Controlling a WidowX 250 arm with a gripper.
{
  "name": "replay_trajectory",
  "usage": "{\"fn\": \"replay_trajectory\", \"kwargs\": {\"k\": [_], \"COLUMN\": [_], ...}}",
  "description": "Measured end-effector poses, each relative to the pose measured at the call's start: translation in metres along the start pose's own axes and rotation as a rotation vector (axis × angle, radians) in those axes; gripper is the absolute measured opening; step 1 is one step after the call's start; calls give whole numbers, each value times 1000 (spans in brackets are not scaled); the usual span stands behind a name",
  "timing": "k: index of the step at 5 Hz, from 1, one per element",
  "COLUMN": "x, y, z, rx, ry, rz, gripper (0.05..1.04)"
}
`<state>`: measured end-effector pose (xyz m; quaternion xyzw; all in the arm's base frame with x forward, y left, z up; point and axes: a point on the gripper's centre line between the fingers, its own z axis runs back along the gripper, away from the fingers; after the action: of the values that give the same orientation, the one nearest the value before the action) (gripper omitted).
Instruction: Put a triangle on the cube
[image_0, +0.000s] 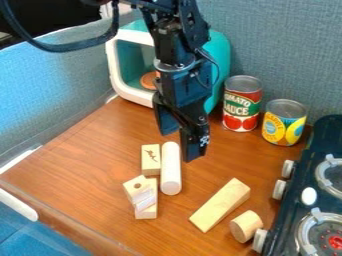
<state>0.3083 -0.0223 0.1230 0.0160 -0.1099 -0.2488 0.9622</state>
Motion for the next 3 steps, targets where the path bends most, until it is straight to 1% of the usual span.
{"fn": "replay_trajectory", "kwargs": {"k": [1,2,3], "x": [-2,16,42], "y": [-1,2,15], "z": [-9,-23,-44], "rx": [-11,6,-76], "ry": [29,77,121], "rz": [-1,-67,-174], "gripper": [1001,1001,1001]}}
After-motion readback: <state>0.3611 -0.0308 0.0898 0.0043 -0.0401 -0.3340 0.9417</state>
